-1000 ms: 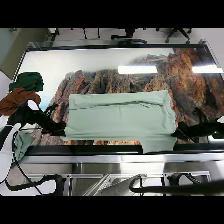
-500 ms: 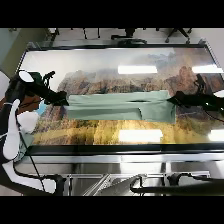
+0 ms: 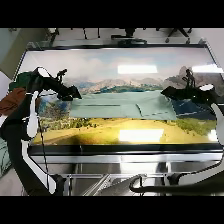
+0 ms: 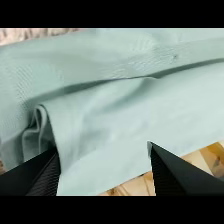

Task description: Fold the shirts.

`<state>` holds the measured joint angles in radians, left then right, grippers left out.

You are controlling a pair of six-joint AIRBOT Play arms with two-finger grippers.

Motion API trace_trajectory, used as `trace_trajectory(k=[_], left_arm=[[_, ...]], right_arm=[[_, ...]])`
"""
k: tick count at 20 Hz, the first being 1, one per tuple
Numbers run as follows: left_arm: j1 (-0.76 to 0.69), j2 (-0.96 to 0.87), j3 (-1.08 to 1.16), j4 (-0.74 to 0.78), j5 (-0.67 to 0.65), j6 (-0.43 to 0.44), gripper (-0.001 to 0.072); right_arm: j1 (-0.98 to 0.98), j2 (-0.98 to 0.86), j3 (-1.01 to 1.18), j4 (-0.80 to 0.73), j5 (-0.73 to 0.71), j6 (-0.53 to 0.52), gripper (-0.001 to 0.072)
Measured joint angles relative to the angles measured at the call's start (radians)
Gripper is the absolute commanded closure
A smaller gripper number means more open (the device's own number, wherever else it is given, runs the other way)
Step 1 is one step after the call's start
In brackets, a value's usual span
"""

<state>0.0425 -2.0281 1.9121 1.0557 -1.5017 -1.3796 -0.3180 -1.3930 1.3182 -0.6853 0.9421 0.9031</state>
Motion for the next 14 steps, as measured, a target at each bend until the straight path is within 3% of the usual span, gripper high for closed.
trace_trajectory(k=[6, 12, 13, 14], left_arm=[[0.02, 0.002, 0.105, 0.001, -0.108, -0.036, 0.0136], [0.037, 0.09, 0.042, -0.002, -0.119, -0.052, 0.0137], [0.036, 0.101, 0.041, -0.002, -0.121, -0.053, 0.0137], [0.034, 0.111, 0.042, -0.003, -0.123, -0.053, 0.0137]], right_arm=[[-0.076, 0.011, 0.016, -0.182, 0.136, 0.06, 0.0019], [-0.079, -0.071, 0.019, -0.122, 0.2, 0.068, 0.002], [-0.079, -0.085, 0.02, -0.111, 0.208, 0.066, 0.0081], [-0.079, -0.098, 0.021, -0.1, 0.216, 0.064, 0.0308]])
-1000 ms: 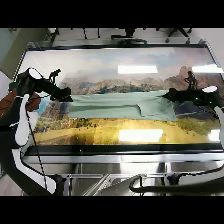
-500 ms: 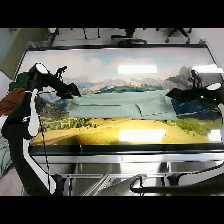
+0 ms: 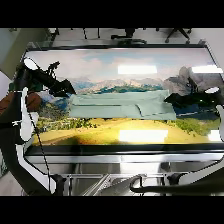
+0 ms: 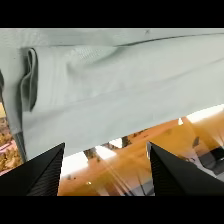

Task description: Fold the shirts.

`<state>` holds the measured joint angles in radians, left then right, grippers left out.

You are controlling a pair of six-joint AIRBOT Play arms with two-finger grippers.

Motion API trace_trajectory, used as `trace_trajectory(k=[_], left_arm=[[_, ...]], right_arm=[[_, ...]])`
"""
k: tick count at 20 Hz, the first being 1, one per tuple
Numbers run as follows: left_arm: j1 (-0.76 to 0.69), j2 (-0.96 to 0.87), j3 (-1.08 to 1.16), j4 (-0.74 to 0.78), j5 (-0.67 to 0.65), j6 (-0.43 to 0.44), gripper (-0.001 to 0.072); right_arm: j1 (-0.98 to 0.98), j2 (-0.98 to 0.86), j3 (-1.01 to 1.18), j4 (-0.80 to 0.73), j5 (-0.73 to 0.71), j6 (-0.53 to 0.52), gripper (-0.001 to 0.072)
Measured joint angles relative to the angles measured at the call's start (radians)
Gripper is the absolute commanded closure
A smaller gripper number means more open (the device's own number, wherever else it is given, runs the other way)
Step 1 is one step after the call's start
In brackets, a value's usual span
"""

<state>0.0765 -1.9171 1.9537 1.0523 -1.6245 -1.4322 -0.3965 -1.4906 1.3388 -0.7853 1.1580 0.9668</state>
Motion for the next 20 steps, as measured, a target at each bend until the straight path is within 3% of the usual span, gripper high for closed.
trace_trajectory(k=[1, 3, 4, 5, 6, 7, 13, 20], left_arm=[[-0.006, 0.01, 0.003, -0.003, -0.003, 0.0, 0.0138], [-0.026, 0.02, 0.009, -0.005, -0.003, 0.0, 0.0138], [-0.043, 0.024, 0.012, -0.007, -0.003, 0.0, 0.0194], [-0.062, 0.025, 0.014, -0.007, -0.001, -0.001, 0.0399], [-0.088, 0.022, 0.015, -0.007, 0.012, -0.001, 0.0587], [-0.117, 0.016, 0.016, -0.008, 0.029, -0.001, 0.0691], [-0.376, -0.108, 0.018, -0.01, 0.191, -0.001, 0.0691], [-0.65, -0.311, 0.116, -0.014, 0.426, -0.007, 0.0692]], right_arm=[[0.001, -0.014, -0.001, 0.001, 0.008, 0.0, 0.0459], [0.001, -0.033, -0.002, 0.009, 0.026, -0.007, 0.0489], [0.001, -0.039, -0.002, 0.023, 0.031, -0.019, 0.0507], [0.001, -0.043, -0.003, 0.039, 0.031, -0.027, 0.069], [0.001, -0.048, -0.003, 0.057, 0.031, -0.038, 0.0693], [0.001, -0.05, -0.003, 0.078, 0.033, -0.048, 0.0693], [0.0, 0.032, 0.023, 0.149, 0.115, -0.062, 0.0695], [0.001, 0.251, 0.182, 0.195, 0.33, 0.036, 0.0695]])
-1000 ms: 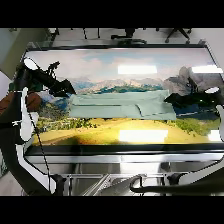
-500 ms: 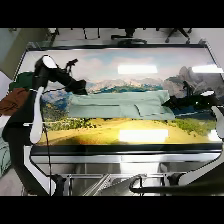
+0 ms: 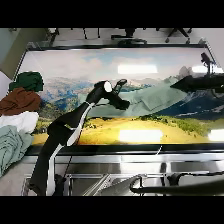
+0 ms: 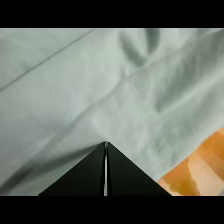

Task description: Fold the shirts.

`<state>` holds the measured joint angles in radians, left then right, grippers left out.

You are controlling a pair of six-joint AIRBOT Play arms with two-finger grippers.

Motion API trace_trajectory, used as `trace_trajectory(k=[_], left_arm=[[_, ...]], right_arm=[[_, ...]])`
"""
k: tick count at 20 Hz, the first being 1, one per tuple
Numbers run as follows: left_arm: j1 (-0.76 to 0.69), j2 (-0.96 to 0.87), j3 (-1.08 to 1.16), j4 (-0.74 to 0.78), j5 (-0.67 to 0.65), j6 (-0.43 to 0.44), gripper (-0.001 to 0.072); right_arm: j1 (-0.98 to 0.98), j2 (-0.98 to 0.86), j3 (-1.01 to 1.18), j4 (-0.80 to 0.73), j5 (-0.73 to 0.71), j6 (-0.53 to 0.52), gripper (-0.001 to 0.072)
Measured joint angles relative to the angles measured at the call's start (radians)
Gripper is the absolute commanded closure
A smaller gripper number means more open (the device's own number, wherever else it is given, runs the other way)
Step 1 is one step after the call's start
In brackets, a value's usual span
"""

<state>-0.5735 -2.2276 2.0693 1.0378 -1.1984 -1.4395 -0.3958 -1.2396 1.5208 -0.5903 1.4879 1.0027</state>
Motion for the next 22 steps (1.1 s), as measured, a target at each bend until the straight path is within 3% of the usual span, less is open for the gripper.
trace_trajectory(k=[4, 10, 13, 16, 17, 18, 22], left_arm=[[-0.071, -0.027, 0.015, -0.021, 0.098, -0.001, 0.0691], [0.014, 0.132, 0.018, -0.177, 0.051, 0.014, 0.0691], [0.141, 0.292, 0.019, -0.269, -0.019, 0.042, 0.0691], [0.293, 0.451, 0.016, -0.324, -0.069, 0.06, 0.0691], [0.336, 0.499, 0.005, -0.338, -0.075, 0.061, 0.0691], [0.378, 0.546, -0.018, -0.344, -0.078, 0.065, 0.0691], [0.488, 0.678, -0.132, -0.366, -0.065, 0.107, 0.0691]], right_arm=[[0.003, 0.07, 0.034, 0.021, 0.055, 0.034, 0.0694], [0.083, 0.078, 0.044, 0.033, 0.055, 0.066, 0.0695], [0.211, 0.066, 0.045, 0.05, -0.032, 0.078, 0.0694], [0.445, 0.021, 0.046, 0.07, -0.223, 0.074, 0.0692], [0.544, -0.01, 0.046, 0.079, -0.31, 0.067, 0.0625], [0.651, -0.051, 0.046, 0.099, -0.419, 0.043, 0.0394], [0.994, -0.235, 0.073, 0.195, -0.85, -0.16, 0.034]])
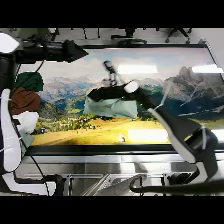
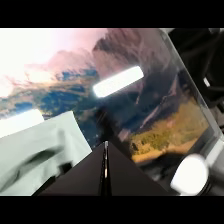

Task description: Fold the shirts.

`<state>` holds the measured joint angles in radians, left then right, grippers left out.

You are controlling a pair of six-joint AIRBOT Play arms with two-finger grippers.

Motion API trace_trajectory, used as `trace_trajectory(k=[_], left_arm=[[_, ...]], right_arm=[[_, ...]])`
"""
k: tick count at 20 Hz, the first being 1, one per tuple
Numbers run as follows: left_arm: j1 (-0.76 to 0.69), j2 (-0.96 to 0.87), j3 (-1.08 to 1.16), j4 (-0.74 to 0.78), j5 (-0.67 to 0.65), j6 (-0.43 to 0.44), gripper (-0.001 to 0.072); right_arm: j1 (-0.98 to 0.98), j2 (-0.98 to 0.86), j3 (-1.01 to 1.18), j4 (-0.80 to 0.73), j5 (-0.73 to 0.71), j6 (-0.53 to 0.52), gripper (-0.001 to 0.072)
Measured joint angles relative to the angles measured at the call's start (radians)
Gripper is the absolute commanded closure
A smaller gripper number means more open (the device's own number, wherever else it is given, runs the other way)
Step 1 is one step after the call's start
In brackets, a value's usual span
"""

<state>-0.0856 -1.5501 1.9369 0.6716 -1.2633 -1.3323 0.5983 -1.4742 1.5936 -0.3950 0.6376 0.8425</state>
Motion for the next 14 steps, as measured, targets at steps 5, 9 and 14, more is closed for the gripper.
trace_trajectory(k=[5, 9, 14], left_arm=[[0.053, 0.053, -0.108, -0.014, -0.009, 0.068, 0.0691], [0.062, 0.062, -0.143, -0.019, -0.009, 0.096, 0.0691], [0.064, 0.064, -0.154, -0.019, -0.013, 0.11, 0.0691]], right_arm=[[-0.001, -0.008, 0.023, -0.031, -0.018, -0.039, 0.0341], [-0.206, 0.076, 0.027, -0.23, 0.175, 0.17, 0.0178], [-0.502, 0.13, -0.001, -0.463, 0.461, 0.435, 0.0107]])
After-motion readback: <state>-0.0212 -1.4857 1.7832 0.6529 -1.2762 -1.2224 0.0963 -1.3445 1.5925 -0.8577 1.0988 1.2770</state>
